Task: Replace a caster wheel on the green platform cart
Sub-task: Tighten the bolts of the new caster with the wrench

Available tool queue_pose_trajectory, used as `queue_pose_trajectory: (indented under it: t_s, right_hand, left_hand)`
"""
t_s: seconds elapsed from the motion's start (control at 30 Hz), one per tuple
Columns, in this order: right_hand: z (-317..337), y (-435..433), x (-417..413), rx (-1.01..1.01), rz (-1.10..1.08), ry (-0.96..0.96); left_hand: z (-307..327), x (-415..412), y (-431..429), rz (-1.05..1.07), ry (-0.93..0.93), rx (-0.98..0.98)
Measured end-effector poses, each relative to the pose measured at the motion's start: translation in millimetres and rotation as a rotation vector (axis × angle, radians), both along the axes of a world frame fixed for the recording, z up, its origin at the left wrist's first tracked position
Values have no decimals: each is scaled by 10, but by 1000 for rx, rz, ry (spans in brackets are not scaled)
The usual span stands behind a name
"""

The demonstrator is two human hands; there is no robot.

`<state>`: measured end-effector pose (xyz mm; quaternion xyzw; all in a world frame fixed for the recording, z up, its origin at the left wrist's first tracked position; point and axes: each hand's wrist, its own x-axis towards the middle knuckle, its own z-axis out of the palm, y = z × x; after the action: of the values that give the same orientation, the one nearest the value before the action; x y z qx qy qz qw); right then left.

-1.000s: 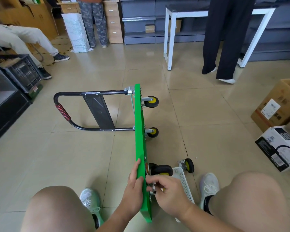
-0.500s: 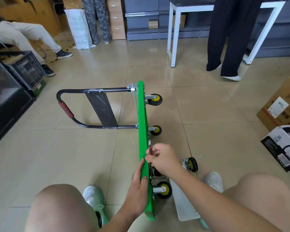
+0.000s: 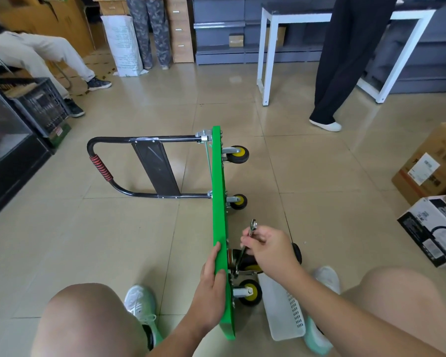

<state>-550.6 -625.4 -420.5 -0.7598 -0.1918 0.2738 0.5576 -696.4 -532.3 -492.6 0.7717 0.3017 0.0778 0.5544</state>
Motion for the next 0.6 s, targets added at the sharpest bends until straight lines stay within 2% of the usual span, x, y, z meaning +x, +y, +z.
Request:
queue_pose_trajectory:
  t_s: [0.1,0.3,0.6]
  right_hand:
    - [51,5,3,-25,66,-66]
    - [173,-154,-101,117,109,-129]
    - [-217,-318,-442,239,151,-351]
  left_hand:
    - [-18,-10,4,-21,-24,12]
    - [-72,-2,16,23,-34,-29]
    - [-77,13,18,46,-80,-75]
